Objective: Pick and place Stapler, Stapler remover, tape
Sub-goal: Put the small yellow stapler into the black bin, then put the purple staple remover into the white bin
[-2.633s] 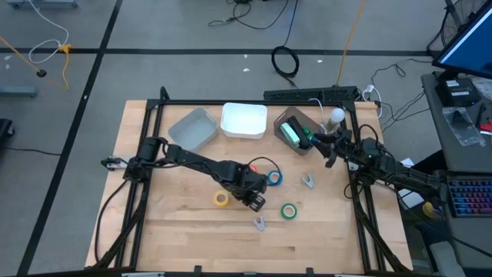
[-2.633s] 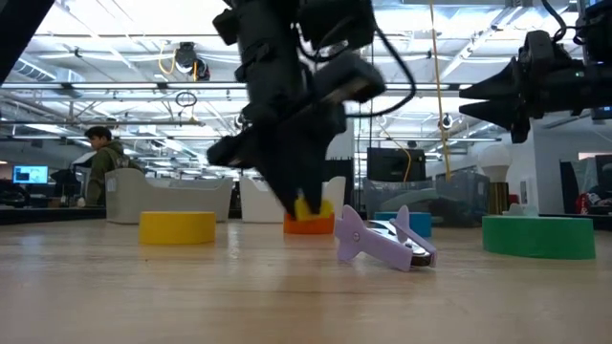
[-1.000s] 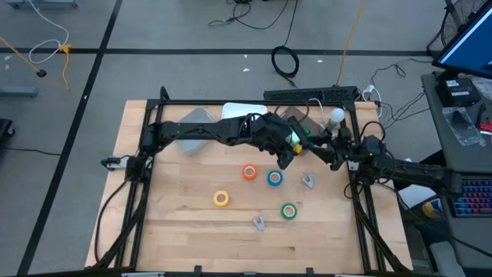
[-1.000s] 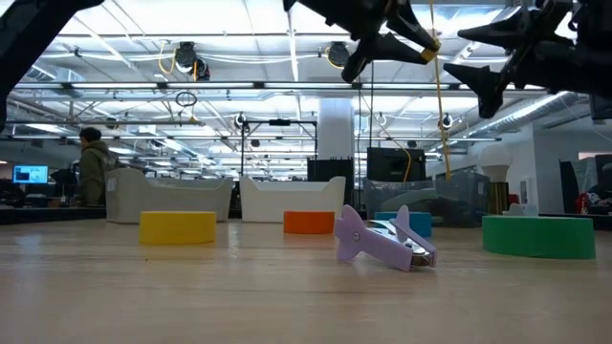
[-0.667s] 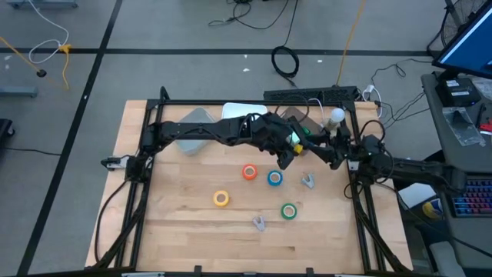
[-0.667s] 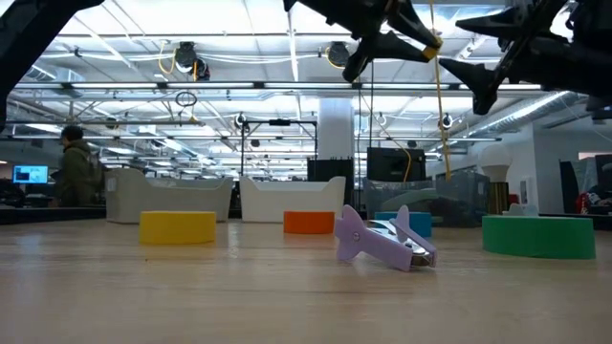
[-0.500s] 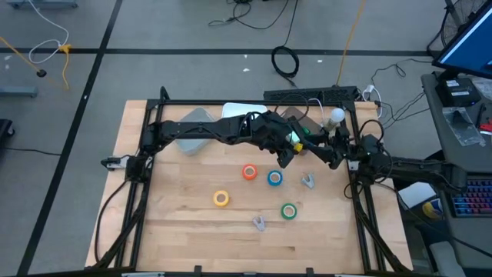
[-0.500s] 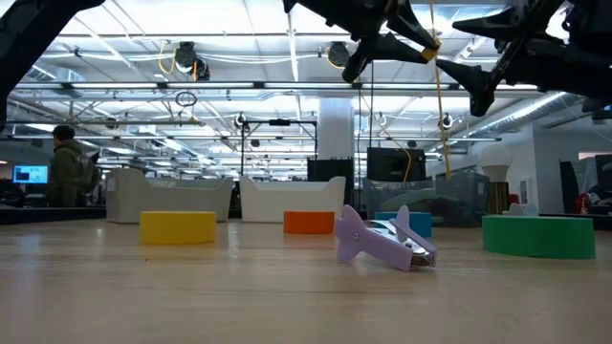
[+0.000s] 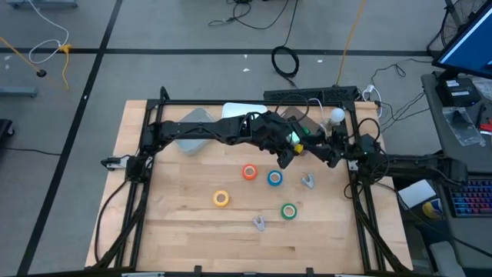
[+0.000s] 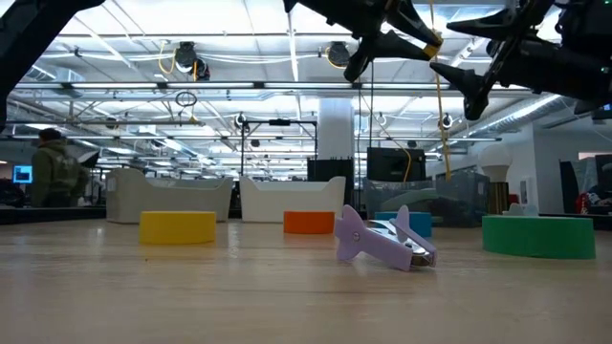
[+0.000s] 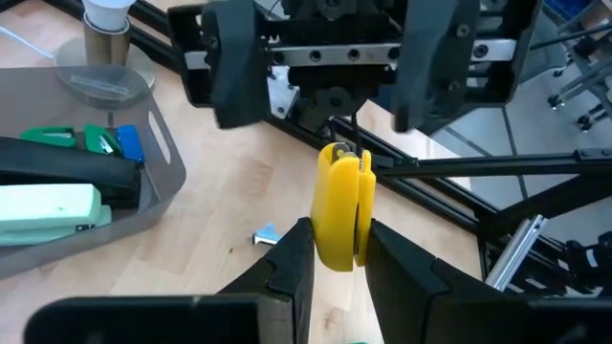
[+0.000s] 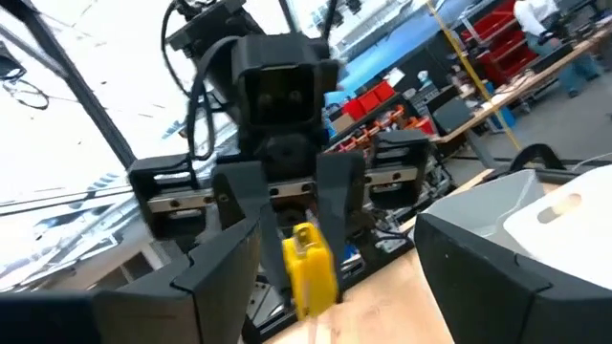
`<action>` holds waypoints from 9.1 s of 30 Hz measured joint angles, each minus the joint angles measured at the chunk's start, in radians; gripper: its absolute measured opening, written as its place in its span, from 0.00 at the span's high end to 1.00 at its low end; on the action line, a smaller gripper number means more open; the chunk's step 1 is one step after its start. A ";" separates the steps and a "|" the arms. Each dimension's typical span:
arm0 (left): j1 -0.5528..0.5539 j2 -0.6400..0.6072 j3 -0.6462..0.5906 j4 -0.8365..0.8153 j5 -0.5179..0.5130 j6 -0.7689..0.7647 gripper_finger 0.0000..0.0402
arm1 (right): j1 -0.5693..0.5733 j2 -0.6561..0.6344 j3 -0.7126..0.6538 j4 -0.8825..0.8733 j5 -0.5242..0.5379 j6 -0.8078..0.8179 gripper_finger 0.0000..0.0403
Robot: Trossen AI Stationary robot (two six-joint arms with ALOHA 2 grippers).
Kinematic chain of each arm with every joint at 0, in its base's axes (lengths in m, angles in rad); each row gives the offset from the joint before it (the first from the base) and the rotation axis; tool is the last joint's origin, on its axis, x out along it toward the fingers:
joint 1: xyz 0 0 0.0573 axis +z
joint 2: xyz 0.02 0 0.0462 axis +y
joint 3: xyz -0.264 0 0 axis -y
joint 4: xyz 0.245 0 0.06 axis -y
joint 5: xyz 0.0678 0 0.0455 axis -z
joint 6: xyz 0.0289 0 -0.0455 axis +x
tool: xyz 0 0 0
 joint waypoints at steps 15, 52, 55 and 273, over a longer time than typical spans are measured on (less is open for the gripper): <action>0.014 0.000 0.000 0.047 0.057 -0.064 0.78 | 0.100 0.142 0.116 0.025 0.027 -0.132 0.32; 0.029 0.000 0.000 0.025 0.064 -0.093 0.78 | 0.099 0.161 0.122 0.018 -0.016 -0.144 0.65; 0.030 0.000 0.000 0.028 0.064 -0.096 0.78 | 0.099 0.161 0.122 0.019 -0.016 -0.144 0.65; 0.040 -0.994 -1.073 0.222 -0.275 -0.094 0.22 | -0.296 0.371 0.366 -1.011 0.397 -0.447 0.69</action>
